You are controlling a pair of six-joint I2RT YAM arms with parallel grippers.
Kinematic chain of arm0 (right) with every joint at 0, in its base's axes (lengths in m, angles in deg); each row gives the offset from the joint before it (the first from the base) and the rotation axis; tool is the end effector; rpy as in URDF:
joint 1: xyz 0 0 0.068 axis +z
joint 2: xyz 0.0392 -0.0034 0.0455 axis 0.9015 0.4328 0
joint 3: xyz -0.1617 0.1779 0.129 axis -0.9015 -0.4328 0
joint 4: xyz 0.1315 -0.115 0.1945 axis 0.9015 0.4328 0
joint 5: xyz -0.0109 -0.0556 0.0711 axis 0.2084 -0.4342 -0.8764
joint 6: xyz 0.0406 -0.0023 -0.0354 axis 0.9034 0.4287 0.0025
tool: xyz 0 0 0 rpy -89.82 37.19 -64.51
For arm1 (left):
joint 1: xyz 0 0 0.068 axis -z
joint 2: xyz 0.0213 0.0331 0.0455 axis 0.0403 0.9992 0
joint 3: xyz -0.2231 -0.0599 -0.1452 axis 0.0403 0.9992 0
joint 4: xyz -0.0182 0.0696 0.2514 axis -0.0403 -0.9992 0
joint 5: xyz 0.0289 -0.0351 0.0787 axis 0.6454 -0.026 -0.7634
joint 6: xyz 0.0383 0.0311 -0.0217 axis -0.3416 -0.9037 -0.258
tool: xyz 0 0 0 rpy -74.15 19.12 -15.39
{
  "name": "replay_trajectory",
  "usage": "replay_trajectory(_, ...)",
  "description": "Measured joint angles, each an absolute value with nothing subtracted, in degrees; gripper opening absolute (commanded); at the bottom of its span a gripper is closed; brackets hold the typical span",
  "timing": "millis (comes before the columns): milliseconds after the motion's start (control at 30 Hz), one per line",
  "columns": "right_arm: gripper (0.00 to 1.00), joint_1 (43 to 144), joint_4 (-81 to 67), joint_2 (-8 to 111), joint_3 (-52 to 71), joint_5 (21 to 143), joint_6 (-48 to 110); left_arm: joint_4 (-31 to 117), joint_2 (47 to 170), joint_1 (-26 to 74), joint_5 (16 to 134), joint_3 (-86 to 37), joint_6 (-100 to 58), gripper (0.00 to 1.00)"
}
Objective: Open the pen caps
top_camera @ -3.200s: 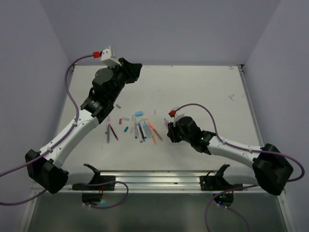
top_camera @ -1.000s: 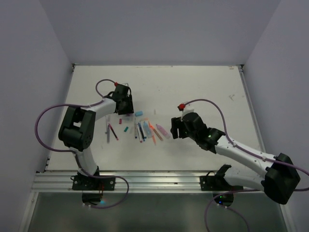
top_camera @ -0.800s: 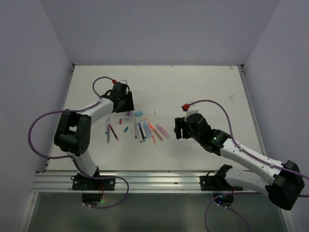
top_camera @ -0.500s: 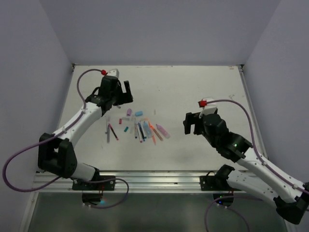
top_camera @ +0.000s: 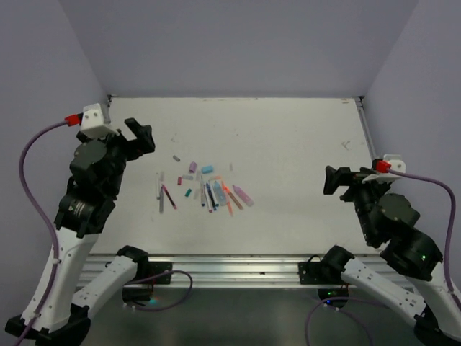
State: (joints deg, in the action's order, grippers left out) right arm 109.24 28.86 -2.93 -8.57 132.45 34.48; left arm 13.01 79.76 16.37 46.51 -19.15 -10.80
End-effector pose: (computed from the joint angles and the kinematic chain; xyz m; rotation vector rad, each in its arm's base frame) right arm 0.0610 0.0266 0.3983 0.0658 1.6438 0.1143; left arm 0.1490 -0.0376 0.4326 -0.3016 1.6698 -0.2304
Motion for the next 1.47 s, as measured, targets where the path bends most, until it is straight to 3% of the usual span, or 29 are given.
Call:
replay_trajectory(533,0.98,109.24,30.67,-17.38,-4.36,141.78,24.56,11.72,57.56,16.17,30.32,-19.76,-17.92,1.0)
replay_trajectory(1467,0.99,109.24,30.19,-16.85,-5.56,141.23,21.45,11.34,59.68,16.17,27.5,-18.14,-19.47,1.0)
